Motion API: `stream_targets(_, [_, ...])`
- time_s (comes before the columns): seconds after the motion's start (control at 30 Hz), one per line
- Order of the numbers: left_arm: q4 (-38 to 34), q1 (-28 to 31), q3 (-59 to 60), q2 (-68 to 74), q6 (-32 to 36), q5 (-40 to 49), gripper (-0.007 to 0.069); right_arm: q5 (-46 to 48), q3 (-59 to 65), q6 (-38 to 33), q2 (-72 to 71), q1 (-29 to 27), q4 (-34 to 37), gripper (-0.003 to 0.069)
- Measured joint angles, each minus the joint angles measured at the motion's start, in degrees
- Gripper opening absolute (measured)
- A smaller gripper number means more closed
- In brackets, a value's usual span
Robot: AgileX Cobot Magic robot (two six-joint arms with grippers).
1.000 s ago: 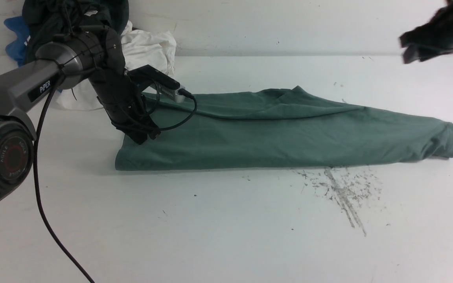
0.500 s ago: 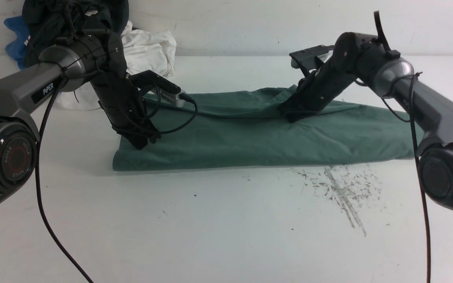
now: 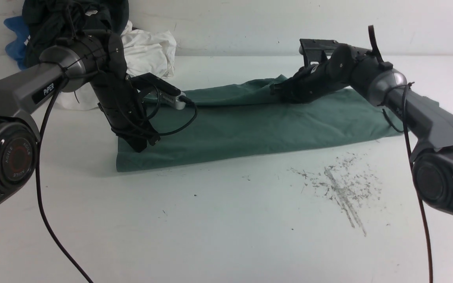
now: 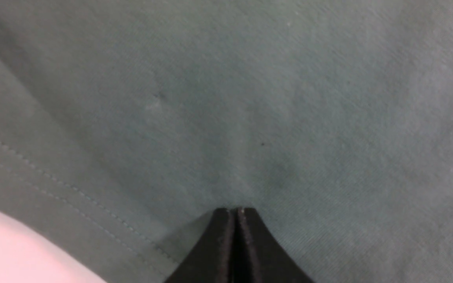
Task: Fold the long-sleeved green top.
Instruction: Use both arms to drag the lower edge of the fabric forward and fold it over the upper edge
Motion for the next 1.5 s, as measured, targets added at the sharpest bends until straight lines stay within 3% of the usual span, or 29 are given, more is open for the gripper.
stream_targets(0.43, [0.3, 0.0, -0.9, 0.8, 0.0, 1.4, -0.0007, -9.7, 0.0, 10.0, 0.0, -5.3, 0.6, 0.0008])
stream_targets(0.53, [0.4, 0.0, -1.1, 0.9, 0.0, 1.6, -0.0007, -5.5, 0.0, 9.3, -0.5, -7.2, 1.2, 0.0049])
stream_targets(0.67, [0.4, 0.0, -1.1, 0.9, 0.0, 1.6, -0.0007, 4.1, 0.1, 2.4, -3.6, -8.9, -0.8, 0.0078])
stream_targets(0.8, [0.4, 0.0, -1.1, 0.9, 0.0, 1.6, -0.0007, 15.8, 0.0, -3.9, -8.1, -9.7, -7.6, 0.0085])
stream_targets(0.97, [0.4, 0.0, -1.1, 0.9, 0.0, 1.6, -0.0007, 25.2, 0.0, -4.6, -7.5, -9.7, -15.5, 0.0085])
stream_targets(1.3, [0.6, 0.0, -1.1, 1.0, -0.5, 1.6, -0.0007, 27.6, 0.0, -4.6, -3.7, -9.7, -16.9, 0.0043])
stream_targets(1.5, [4.1, -0.1, -1.1, 1.0, -6.2, 1.9, -0.0007, 27.6, 0.7, -3.5, -4.6, -9.4, -16.9, -0.0001])
